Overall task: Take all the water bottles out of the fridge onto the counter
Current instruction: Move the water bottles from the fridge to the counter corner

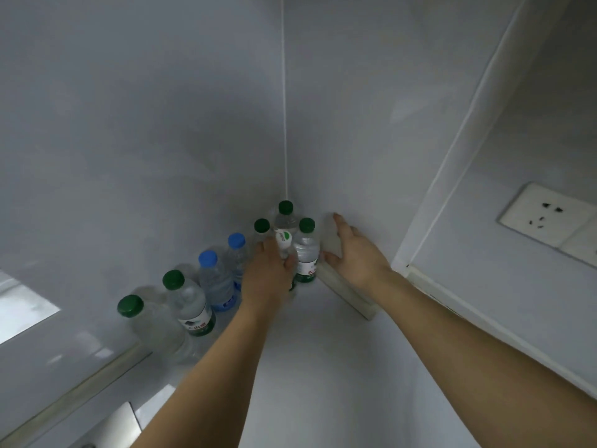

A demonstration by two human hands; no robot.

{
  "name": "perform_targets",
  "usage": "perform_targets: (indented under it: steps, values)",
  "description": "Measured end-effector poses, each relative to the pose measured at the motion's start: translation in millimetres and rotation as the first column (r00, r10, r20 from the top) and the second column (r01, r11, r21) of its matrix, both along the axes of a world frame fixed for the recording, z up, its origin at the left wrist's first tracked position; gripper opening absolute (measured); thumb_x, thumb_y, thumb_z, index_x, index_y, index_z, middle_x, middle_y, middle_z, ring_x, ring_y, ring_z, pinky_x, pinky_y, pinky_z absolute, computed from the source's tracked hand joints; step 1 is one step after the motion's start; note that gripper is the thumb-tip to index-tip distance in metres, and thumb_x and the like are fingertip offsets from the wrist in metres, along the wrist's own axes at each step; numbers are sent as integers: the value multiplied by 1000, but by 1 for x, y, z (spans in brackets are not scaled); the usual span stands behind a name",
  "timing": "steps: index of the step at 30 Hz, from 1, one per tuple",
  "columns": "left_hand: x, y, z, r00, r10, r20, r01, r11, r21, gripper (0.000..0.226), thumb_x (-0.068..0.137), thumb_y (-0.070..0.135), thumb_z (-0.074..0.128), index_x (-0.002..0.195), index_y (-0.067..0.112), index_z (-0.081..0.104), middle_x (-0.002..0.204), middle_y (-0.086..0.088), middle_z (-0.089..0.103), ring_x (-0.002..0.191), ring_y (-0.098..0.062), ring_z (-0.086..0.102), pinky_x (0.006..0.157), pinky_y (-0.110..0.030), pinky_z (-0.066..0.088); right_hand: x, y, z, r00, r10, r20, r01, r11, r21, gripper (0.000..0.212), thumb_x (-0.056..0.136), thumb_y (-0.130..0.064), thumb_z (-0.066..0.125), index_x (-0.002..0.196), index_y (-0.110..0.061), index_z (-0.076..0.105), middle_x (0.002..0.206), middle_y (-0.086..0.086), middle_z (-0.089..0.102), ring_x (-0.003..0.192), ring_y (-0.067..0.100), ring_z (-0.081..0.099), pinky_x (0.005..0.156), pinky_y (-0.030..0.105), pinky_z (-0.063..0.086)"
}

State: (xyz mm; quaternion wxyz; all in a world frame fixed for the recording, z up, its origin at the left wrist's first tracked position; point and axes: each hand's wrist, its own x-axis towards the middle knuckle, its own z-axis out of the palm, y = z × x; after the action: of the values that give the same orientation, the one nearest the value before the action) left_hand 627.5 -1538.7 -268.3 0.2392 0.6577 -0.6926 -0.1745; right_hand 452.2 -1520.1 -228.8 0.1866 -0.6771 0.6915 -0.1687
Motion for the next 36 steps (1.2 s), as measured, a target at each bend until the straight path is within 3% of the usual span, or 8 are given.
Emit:
perform_targets:
  steps: [3,8,15,21,24,32,34,36]
  values:
    - [-4,31,1,998,-13,54,14,1000,-27,44,100,32,45,135,6,38,125,-17,54,94,-32,61,64,-34,42,-15,48,-2,998,-55,8,56,998,-31,78,92,-33,59,154,-21,13,153,8,31,134,26,40,106,32,36]
    - [-41,98,10,970,-227,86,229,973,-16,53,99,34,47,145,10,32,142,-11,45,122,-30,49,89,-41,47,-54,140,-5,983,-181,18,181,983,-40,70,94,-29,57,153,-15,21,157,3,24,144,19,24,116,25,18]
    - [-113,160,27,818,-536,208,549,836,-5,52,103,27,41,148,7,26,153,-9,31,139,-25,29,112,-31,25,-117,240,0,927,-374,23,375,925,-57,71,95,-31,57,153,-18,19,157,3,24,144,19,22,117,28,18]
    - [-200,209,39,691,-682,239,704,711,-6,55,104,30,36,152,8,19,158,-7,23,146,-21,18,117,-28,13,-182,333,7,830,-556,40,557,828,-66,70,96,-30,55,153,-17,18,159,2,20,147,18,16,120,30,16]
    - [-246,239,42,608,-763,221,783,622,-8,54,104,30,37,152,10,22,158,-6,24,146,-20,18,118,-30,17,-208,384,9,762,-646,44,647,759,-79,68,96,-29,56,153,-15,21,159,3,21,147,18,17,120,31,17]
    - [-366,358,48,283,-914,290,958,282,-46,53,105,30,36,151,8,23,156,-8,27,144,-22,22,119,-28,14,-256,537,25,513,-857,43,858,510,-61,64,96,-25,55,152,-16,26,159,1,20,146,17,19,118,30,19]
    - [-402,414,52,143,-948,283,989,130,-65,52,105,29,36,151,9,23,157,-7,26,143,-22,22,118,-28,15,-265,599,32,378,-925,34,925,375,-64,64,96,-24,56,152,-15,26,159,2,21,146,18,19,118,29,19]
    - [-421,452,57,66,-954,291,996,48,-70,52,104,28,36,151,9,23,156,-7,26,143,-22,23,117,-28,16,-270,638,35,317,-948,20,944,314,-96,64,95,-24,57,151,-12,28,158,4,25,146,19,20,117,29,18]
